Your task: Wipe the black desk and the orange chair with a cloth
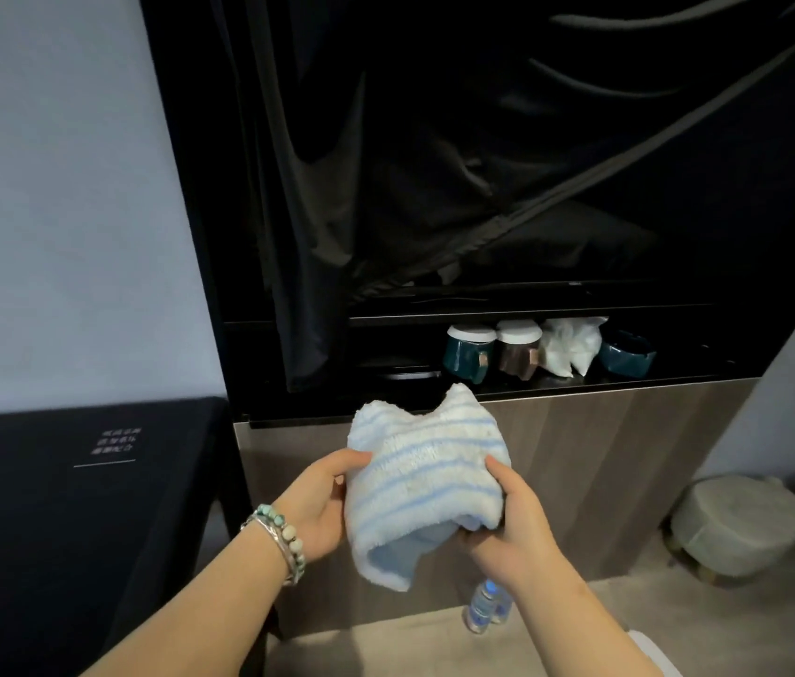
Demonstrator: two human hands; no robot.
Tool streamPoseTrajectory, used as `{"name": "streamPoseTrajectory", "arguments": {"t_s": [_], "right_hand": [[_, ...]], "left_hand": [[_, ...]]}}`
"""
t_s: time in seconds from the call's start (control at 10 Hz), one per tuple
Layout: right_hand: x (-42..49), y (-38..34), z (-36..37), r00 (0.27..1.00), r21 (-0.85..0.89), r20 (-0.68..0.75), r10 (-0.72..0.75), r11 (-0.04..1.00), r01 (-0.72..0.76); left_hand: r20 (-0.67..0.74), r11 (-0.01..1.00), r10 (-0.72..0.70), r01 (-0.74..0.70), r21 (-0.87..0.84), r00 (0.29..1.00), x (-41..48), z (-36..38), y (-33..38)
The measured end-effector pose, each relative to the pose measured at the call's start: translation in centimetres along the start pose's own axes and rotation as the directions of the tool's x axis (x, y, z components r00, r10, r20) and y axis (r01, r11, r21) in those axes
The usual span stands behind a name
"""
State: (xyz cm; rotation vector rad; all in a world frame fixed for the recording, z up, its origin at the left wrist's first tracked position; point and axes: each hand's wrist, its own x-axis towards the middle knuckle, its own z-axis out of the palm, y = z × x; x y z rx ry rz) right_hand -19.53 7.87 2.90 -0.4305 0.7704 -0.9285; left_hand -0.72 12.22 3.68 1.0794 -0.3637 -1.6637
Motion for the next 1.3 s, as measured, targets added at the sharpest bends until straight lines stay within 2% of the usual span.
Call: {"name": "streamPoseTrajectory", "arguments": {"t_s": [0.2,0.3,0.4,0.5,0.6,0.7,0.8,0.9,1.0,1.1,1.2,1.3], "right_hand": [[7.9,-2.9,2.6,0.999,-0.001,0.028,0.019,1.0,-0.019],[12.5,-4.2,4.7,1.0,-0.041,0.014,0.021,0.999,-0.02],[16.6,-4.8,6.9,1.0,-0.094,-0.02,0.019,0.995,-0.021],[20.0,-5.0,8.1,0.997,-0.225,-0.066,-0.036,0.974,0.02],[21.9,-4.8,8.6,0.98,-0.413,-0.13,-0.152,0.907,0.086],[23.1,-4.7,8.0,0.935,-0.696,-0.167,-0.314,0.709,0.114],[24.1,-4.5,7.4,0.905,-0.96,-0.111,-0.41,0.281,0.01],[24.4,-4.7,7.7,0.908,-0.992,0.035,-0.417,-0.125,-0.019],[24.4,-4.9,7.4,0.951,-0.962,0.107,-0.292,-0.273,0.025],[23.9,-5.7,6.6,0.963,-0.952,0.121,-0.243,-0.304,0.043],[23.3,-6.8,5.6,0.958,-0.963,0.17,-0.23,-0.244,0.112],[22.1,-7.7,4.4,0.942,-0.961,0.245,-0.23,-0.183,0.205]], "left_hand": [[-0.041,0.996,0.078,-0.077,0.04,0.996,6.9,-0.5,4.6],[-0.121,0.986,0.155,-0.147,0.074,0.98,11.1,-1.0,7.5],[-0.252,0.952,0.283,-0.241,0.188,0.925,15.0,-1.9,9.6],[-0.385,0.88,0.411,-0.248,0.406,0.827,17.9,-2.7,10.6],[-0.391,0.755,0.537,-0.219,0.618,0.747,19.4,-3.2,10.7],[-0.392,0.673,0.573,-0.14,0.726,0.72,20.1,-3.5,10.5],[-0.357,0.602,0.563,-0.074,0.795,0.745,20.7,-4.0,10.2],[-0.269,0.464,0.569,-0.033,0.885,0.777,21.2,-3.9,9.6],[-0.258,0.374,0.537,0.048,0.926,0.803,21.6,-3.0,8.7],[-0.311,0.279,0.525,0.185,0.942,0.792,21.6,-2.0,7.9],[-0.343,0.18,0.602,0.296,0.938,0.721,20.8,-1.0,7.7],[-0.309,0.163,0.685,0.274,0.948,0.66,19.4,-0.1,7.0]]}}
